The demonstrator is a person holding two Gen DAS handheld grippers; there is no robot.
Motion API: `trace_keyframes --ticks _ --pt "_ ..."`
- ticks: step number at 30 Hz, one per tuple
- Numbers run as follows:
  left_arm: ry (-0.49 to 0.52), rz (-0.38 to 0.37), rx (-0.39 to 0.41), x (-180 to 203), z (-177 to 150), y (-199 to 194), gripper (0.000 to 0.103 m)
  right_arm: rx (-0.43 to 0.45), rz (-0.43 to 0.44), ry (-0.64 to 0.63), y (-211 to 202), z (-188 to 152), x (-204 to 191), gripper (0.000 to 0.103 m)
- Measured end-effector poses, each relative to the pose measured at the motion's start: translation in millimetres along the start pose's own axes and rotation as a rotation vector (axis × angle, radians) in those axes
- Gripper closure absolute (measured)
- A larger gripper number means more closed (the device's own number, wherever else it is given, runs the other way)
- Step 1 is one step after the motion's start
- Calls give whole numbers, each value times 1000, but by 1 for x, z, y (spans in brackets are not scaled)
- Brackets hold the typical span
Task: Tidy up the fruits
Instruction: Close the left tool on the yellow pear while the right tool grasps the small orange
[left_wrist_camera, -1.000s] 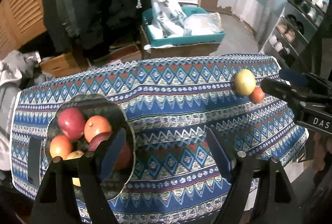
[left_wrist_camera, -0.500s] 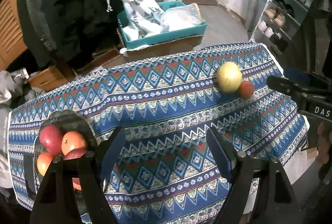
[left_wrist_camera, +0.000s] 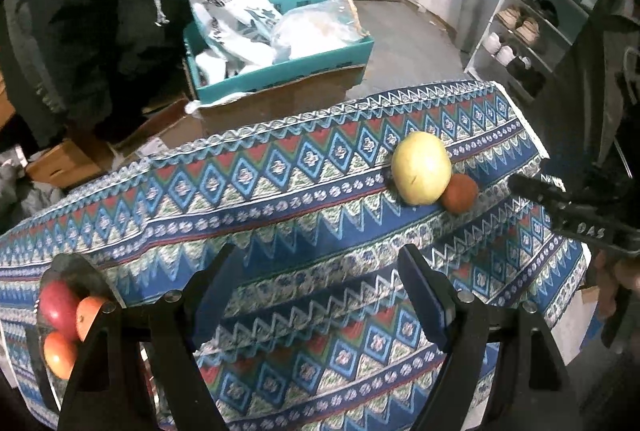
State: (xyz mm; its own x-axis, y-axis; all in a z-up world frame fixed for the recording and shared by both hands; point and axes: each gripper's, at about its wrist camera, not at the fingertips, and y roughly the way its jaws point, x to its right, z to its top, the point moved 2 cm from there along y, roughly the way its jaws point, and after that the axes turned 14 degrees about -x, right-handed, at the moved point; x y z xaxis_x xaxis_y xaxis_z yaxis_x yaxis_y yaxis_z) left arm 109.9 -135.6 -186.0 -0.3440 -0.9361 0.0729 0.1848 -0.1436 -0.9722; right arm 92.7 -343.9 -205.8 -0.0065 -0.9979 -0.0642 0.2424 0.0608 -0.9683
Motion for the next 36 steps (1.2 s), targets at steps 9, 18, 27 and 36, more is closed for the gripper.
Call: trace_keyframes --ticks 9,18,27,36 --pt "33 -17 -41 10 22 37 22 -139 18 -65 62 14 -2 28" --pt "10 -69 -90 6 30 64 21 -170 30 -89 89 23 -4 28" --pt "5 -122 -103 12 39 68 16 -175 72 -84 102 26 -11 57" --pt "36 -143 -101 33 58 75 15 -122 112 103 82 24 31 58"
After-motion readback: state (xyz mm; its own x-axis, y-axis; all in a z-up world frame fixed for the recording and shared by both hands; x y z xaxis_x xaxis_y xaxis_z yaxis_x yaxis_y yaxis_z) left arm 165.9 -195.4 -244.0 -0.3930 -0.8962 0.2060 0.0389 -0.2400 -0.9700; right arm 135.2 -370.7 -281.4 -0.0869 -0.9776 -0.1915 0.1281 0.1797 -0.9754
